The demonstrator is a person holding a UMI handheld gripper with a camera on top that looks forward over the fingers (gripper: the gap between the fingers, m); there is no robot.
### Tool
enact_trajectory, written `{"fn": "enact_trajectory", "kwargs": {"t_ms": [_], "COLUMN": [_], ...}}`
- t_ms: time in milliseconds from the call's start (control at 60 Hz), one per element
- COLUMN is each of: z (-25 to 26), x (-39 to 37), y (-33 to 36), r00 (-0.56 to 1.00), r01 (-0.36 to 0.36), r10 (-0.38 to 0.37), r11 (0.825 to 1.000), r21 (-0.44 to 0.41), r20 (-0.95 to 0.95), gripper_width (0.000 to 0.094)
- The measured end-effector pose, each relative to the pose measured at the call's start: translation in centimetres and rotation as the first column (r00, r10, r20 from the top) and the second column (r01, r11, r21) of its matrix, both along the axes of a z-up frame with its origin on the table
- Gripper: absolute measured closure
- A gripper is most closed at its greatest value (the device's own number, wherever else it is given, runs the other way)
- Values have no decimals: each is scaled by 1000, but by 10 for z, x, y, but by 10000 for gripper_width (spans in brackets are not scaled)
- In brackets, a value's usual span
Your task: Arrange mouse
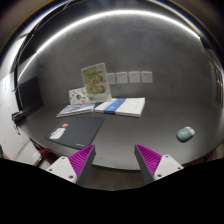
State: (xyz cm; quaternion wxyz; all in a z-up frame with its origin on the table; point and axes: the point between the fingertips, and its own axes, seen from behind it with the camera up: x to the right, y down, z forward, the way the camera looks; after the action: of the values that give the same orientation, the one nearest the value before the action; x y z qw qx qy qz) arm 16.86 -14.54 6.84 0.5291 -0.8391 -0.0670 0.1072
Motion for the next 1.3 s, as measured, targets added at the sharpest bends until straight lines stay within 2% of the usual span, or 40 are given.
{"fn": "enact_trajectory", "kwargs": {"t_ms": [133, 283, 417, 550, 667, 700, 717, 883, 983, 1050, 1067, 1083, 1100, 1150, 1200, 1300], "z": [-9, -32, -61, -74, -76, -76, -76, -77, -73, -74, -74, -74, -74, -74, -75, -74], "x": [37, 92, 158, 217, 242, 251, 255, 276, 279, 280, 280, 280, 280, 280, 273, 274], "y": [10, 22, 25, 49, 80, 89, 93, 134, 164, 175, 177, 179, 180, 185, 189, 186], "r00": [986, 946, 917, 909, 936, 939, 940, 958, 964, 964, 963, 963, 961, 957, 956, 945], "r01": [161, 318, 376, 389, 348, 340, 335, 276, 252, 254, 256, 258, 263, 278, 280, 317], "r10": [-161, -313, -352, -358, -333, -326, -321, -258, -230, -229, -231, -233, -238, -253, -260, -300], "r11": [987, 947, 920, 912, 926, 929, 931, 947, 950, 945, 944, 943, 942, 941, 945, 937], "r21": [-10, -52, -113, -128, -144, -144, -142, -165, -186, -205, -208, -209, -208, -194, -167, -145], "r20": [37, 86, 185, 211, 116, 114, 116, 123, 136, 139, 140, 139, 140, 144, 134, 130], "gripper_width": [117, 124, 112, 99, 86, 73, 112, 109, 103, 113, 91, 136, 115, 205, 396, 450]}}
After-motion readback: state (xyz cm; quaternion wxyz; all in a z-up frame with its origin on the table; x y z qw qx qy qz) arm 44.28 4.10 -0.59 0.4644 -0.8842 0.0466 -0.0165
